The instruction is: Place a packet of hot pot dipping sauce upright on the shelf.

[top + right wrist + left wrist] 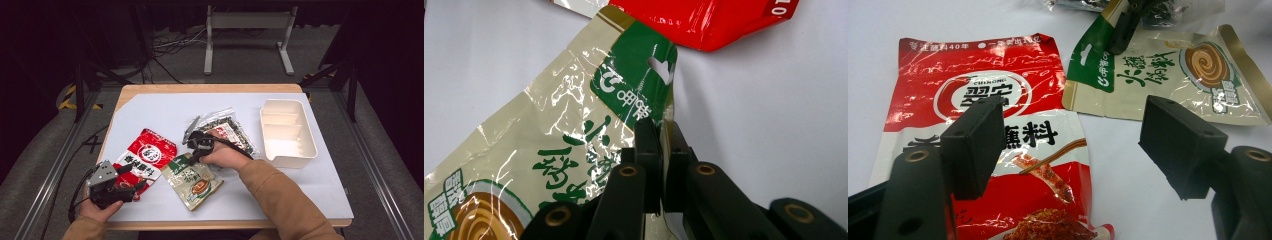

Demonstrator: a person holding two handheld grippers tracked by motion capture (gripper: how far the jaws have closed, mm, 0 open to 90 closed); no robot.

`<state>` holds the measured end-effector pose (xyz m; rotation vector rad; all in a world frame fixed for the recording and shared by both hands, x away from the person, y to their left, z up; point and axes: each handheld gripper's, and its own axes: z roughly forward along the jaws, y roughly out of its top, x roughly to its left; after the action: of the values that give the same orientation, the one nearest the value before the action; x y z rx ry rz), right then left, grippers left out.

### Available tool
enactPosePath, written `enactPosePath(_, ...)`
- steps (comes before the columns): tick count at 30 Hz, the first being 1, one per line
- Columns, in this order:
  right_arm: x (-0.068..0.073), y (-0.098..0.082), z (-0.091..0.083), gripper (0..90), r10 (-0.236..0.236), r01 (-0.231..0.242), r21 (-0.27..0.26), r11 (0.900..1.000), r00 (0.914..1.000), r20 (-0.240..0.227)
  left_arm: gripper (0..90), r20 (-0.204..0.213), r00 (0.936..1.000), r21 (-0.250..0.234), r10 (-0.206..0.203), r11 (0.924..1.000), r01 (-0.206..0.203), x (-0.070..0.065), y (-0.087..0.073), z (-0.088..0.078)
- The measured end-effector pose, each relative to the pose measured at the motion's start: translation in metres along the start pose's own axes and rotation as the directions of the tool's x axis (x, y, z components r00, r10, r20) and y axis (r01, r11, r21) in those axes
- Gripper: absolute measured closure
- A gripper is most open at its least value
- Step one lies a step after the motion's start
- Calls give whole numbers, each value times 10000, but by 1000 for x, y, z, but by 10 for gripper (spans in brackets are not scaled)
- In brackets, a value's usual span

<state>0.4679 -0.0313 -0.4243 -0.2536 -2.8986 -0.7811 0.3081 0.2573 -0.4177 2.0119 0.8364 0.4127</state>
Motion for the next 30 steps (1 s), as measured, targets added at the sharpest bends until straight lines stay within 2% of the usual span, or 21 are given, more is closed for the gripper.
enactPosePath(6,5,3,-5,892,-1,1,10,10000,9998,190,265,-41,10000,-16,38,10000,-38,1,0,0)
enactPosePath(10,10,4,-14,892,-163,167,-216,9996,9997,172,265,-41,10000,1,40,10000,-40,1,0,0)
enactPosePath(13,17,6,-22,892,-159,168,-330,9993,9995,270,265,1,10000,44,29,10000,-29,0,0,1)
enactPosePath(18,25,8,-33,892,-416,441,-593,9973,9982,425,265,-17,10000,73,23,10000,-23,0,0,1)
enactPosePath(23,32,8,-44,893,-432,471,-814,9956,9979,489,265,-17,10000,86,24,10000,-24,1,0,2)
enactPosePath(29,52,12,-67,893,-629,689,-1334,9887,9968,491,265,-39,10000,60,-8,10000,9,1,0,2)
enactPosePath(30,52,12,-67,893,-629,689,-1334,9887,9968,491,265,-39,10000,60,-8,10000,9,1,0,2)
